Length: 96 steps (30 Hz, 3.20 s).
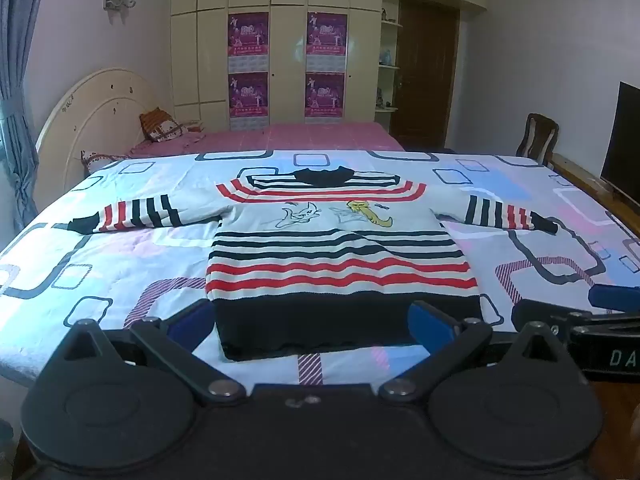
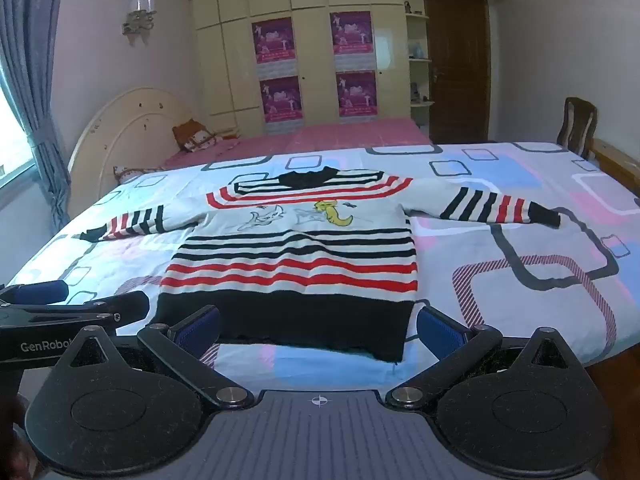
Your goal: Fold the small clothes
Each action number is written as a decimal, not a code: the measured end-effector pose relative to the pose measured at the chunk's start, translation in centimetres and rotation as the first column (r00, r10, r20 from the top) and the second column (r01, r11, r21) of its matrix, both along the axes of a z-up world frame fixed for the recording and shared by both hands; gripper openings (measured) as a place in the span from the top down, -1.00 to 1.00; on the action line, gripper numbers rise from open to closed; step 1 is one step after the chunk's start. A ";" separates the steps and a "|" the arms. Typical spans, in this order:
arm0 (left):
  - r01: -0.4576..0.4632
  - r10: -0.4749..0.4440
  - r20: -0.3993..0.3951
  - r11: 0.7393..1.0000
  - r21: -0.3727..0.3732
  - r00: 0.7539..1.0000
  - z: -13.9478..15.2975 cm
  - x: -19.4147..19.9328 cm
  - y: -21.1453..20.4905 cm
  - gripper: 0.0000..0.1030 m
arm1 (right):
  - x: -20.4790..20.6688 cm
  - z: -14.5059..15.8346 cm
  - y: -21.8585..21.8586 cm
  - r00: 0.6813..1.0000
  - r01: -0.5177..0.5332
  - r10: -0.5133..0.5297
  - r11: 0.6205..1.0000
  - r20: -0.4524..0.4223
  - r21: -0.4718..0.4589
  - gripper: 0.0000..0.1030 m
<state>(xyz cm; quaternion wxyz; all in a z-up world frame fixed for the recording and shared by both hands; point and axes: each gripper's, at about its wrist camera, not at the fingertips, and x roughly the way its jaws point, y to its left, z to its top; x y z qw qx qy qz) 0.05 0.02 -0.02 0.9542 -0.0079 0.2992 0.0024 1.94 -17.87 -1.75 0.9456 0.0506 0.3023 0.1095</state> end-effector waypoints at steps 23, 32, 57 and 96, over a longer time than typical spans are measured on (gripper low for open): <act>0.001 -0.001 0.007 1.000 0.017 1.000 -0.1 -0.1 -0.2 -1.00 | -0.2 0.0 -0.5 1.000 -0.001 0.001 1.000 0.008 0.014 -1.00; -0.001 0.001 0.012 1.000 0.017 1.000 0.3 -0.2 -0.5 -1.00 | -0.2 -0.1 -0.9 1.000 -0.001 0.001 1.000 0.009 0.015 -1.00; -0.005 0.004 0.011 1.000 0.021 1.000 0.6 -0.4 -0.8 -1.00 | -0.1 0.0 -1.1 1.000 -0.007 0.007 1.000 0.009 0.022 -1.00; -0.005 0.005 0.015 1.000 0.029 1.000 0.7 -0.3 -1.0 -1.00 | 0.3 0.0 -0.7 1.000 -0.011 0.011 1.000 0.004 0.025 -1.00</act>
